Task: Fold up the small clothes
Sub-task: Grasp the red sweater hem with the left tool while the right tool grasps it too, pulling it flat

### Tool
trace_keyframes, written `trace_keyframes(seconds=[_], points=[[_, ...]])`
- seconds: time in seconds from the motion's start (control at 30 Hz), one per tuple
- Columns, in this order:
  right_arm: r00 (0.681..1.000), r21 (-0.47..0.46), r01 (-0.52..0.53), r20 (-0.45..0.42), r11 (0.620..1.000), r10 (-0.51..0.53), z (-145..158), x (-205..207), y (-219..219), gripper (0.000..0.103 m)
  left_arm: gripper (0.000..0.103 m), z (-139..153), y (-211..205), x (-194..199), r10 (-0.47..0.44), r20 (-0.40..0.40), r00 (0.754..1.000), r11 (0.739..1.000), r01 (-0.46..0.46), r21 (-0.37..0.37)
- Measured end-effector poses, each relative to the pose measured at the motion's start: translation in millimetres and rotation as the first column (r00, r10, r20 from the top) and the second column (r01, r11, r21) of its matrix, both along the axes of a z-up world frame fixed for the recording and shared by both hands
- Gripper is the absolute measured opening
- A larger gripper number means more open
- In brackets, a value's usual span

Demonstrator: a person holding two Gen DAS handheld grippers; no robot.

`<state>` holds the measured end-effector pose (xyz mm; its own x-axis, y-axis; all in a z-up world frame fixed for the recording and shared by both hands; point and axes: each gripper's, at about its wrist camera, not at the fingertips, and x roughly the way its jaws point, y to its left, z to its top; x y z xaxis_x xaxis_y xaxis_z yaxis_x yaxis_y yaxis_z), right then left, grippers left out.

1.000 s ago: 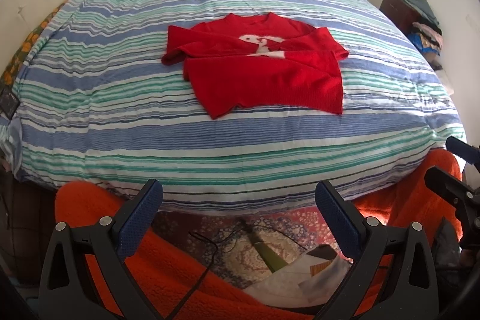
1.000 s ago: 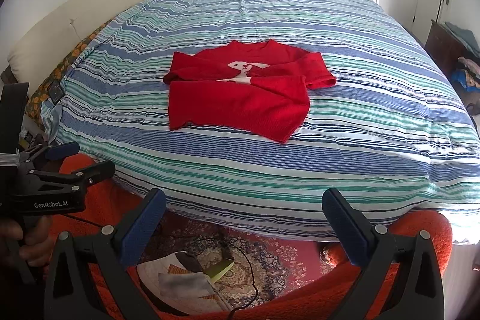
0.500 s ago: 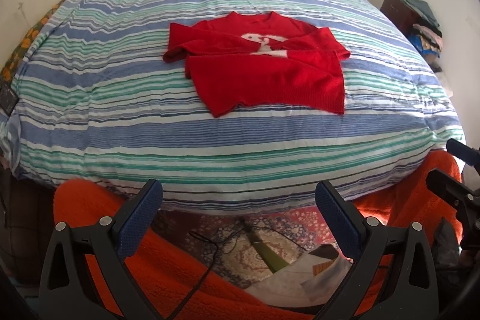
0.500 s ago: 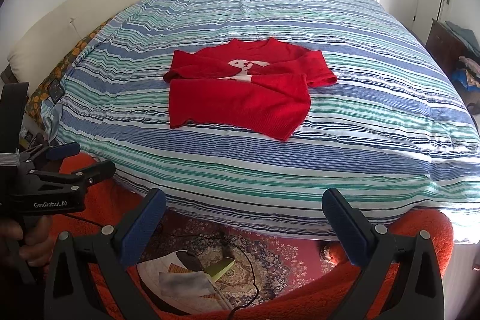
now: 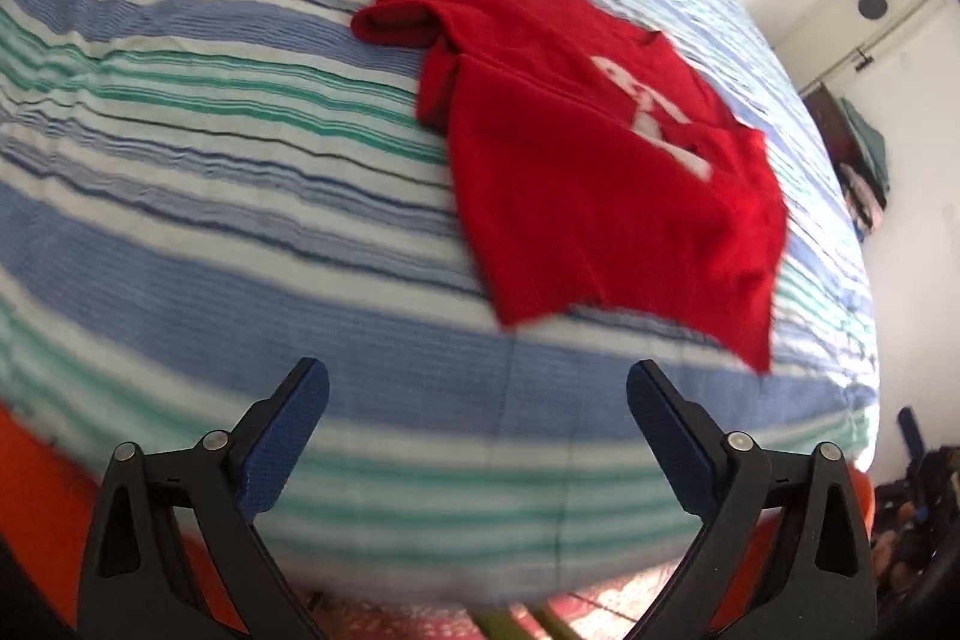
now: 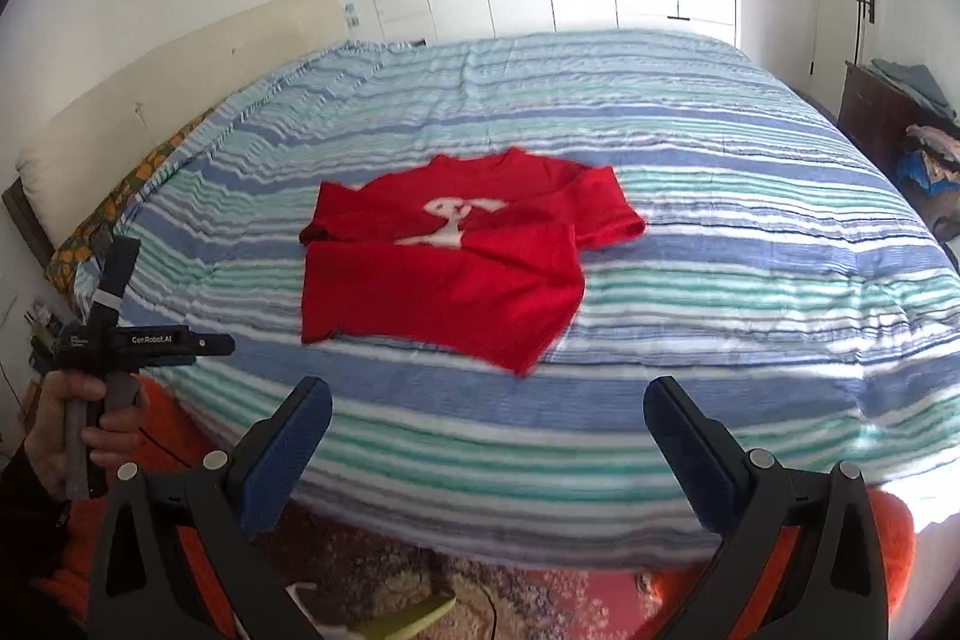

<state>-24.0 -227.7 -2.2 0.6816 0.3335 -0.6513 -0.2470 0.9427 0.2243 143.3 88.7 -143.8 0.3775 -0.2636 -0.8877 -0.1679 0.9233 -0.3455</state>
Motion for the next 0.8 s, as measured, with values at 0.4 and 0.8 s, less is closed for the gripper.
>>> trace_keyframes(seconds=[0.4, 0.8], points=[[0.918, 0.391, 0.103, -0.392, 0.915, 0.064, -166, 147, -20, 0.064, 0.004, -49, -27, 61, 0.002, -0.08, 0.997, 0.974, -0.02, -0.226], [0.861, 0.457, -0.018, -0.445, 0.889, 0.246, -103, 102, -11, 0.004, 0.003, 8, -18, -1, -0.243, -0.181, 0.953, 0.969, 0.231, -0.082]])
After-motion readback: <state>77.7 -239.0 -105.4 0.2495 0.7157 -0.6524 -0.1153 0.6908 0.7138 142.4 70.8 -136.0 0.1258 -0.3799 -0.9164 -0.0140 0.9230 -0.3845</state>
